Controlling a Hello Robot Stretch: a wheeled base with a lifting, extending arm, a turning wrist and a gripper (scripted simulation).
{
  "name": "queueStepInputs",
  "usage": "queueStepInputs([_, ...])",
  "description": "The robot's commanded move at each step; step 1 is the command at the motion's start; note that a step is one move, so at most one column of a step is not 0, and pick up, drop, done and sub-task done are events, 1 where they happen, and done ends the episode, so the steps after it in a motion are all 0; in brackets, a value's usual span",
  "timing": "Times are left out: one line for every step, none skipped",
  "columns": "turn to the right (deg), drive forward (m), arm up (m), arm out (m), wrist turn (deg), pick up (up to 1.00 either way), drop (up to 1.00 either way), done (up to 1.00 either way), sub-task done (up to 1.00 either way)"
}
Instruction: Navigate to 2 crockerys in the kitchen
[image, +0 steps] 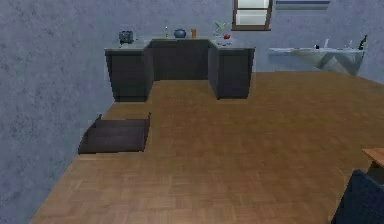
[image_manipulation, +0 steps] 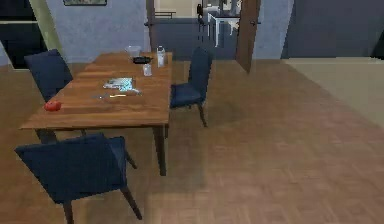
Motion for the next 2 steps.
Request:
queueStepInputs([0.0, 1.00, 0.00, 0.00, 0.0, 0.00, 0.00, 0.00, 0.00])
queueStepInputs([3.0, 0.00, 0.00, 0.00, 0.0, 0.00, 0.00, 0.00, 0.00])
